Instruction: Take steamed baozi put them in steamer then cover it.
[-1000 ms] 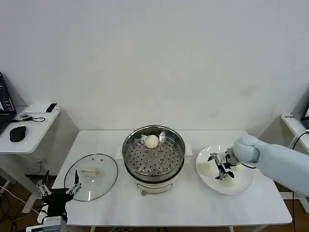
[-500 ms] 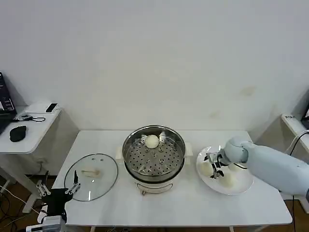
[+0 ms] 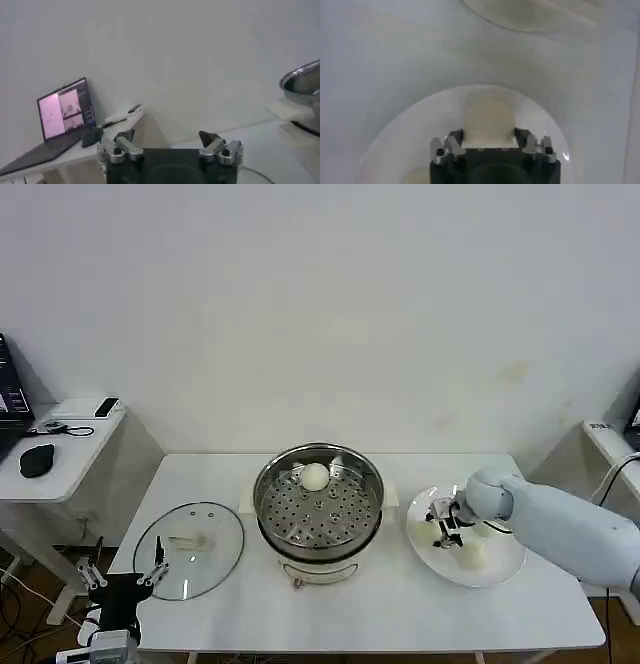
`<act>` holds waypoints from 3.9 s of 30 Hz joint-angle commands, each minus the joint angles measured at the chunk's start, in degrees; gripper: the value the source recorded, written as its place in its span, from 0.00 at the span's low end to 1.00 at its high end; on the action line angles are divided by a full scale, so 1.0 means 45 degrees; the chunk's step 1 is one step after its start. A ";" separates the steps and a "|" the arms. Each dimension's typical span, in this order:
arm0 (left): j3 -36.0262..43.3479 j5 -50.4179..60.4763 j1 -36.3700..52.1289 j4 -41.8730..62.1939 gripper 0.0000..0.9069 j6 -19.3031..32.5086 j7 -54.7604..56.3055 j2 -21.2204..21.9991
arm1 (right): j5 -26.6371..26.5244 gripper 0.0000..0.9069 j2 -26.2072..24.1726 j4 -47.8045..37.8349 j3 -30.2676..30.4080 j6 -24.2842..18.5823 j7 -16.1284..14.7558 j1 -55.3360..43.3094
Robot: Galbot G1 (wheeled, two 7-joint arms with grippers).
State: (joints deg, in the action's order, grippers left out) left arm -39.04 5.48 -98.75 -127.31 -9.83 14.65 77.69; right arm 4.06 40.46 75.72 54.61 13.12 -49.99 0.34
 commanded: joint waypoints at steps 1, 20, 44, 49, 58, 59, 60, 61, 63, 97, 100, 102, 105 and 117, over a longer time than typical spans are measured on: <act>0.0003 0.0009 -0.0036 -0.0106 1.00 -0.0003 0.0000 0.0016 | -0.0021 0.67 -0.0558 0.0302 0.0107 -0.0048 -0.0696 -0.0848; -0.0007 0.0063 -0.0266 -0.0627 1.00 -0.0024 -0.0020 -0.0028 | -0.3629 0.68 -0.0161 0.2139 0.3291 0.1316 -0.0144 -0.8441; -0.0221 -0.0008 0.0062 -0.0468 1.00 -0.0003 -0.0058 0.0109 | -0.9949 0.69 0.6485 0.1449 0.4366 0.6211 0.2732 -0.6855; -0.0236 -0.0022 0.0138 -0.0410 1.00 0.0004 -0.0059 0.0136 | -0.9900 0.69 0.7092 0.0901 0.4332 0.6333 0.2915 -0.6103; -0.0342 -0.0054 0.0144 -0.0320 1.00 0.0032 -0.0058 0.0128 | -0.9569 0.69 0.8014 -0.0411 0.4005 0.6327 0.3088 -0.5300; -0.0347 -0.0054 0.0139 -0.0312 1.00 0.0036 -0.0057 0.0126 | -0.9557 0.69 0.8096 -0.0466 0.4012 0.6331 0.3088 -0.5289; -0.0356 -0.0057 0.0134 -0.0301 1.00 0.0044 -0.0056 0.0127 | -0.9541 0.69 0.8153 -0.0494 0.4022 0.6330 0.3091 -0.5294; -0.0373 -0.0059 0.0135 -0.0305 1.00 0.0050 -0.0057 0.0133 | -0.9564 0.69 0.8210 -0.0511 0.4024 0.6328 0.3083 -0.5304; -0.0379 -0.0071 0.0141 -0.0299 1.00 0.0050 -0.0052 0.0139 | -0.9492 0.69 0.8282 -0.0559 0.4015 0.6326 0.3075 -0.5314; -0.0011 -0.0095 0.0246 -0.0280 1.00 0.0068 -0.0064 -0.0033 | -0.5398 1.00 0.1230 0.2988 0.4333 0.3829 -0.0670 -0.8540; 0.0033 -0.0097 0.0304 -0.0202 1.00 0.0067 -0.0060 -0.0095 | -0.4504 1.00 -0.0263 0.3806 0.4352 0.3606 -0.0942 -0.8393; 0.0036 -0.0109 0.0351 -0.0123 1.00 0.0062 -0.0066 -0.0136 | -0.3881 1.00 -0.1165 0.4106 0.4201 0.3273 -0.1120 -0.8101; 0.0063 -0.0131 0.0409 -0.0013 1.00 0.0067 -0.0075 -0.0226 | -0.3052 1.00 -0.2154 0.4252 0.3899 0.2783 -0.1283 -0.7466; 0.0161 -0.0139 0.0442 0.0542 1.00 0.0221 -0.0091 -0.0467 | -0.0409 1.00 -0.5659 0.4813 0.0226 0.1339 -0.1709 -0.1691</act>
State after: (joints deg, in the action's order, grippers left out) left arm -38.44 4.88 -96.99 -126.16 -9.01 14.28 75.99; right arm -7.34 28.86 94.41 66.50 24.27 -55.60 -23.50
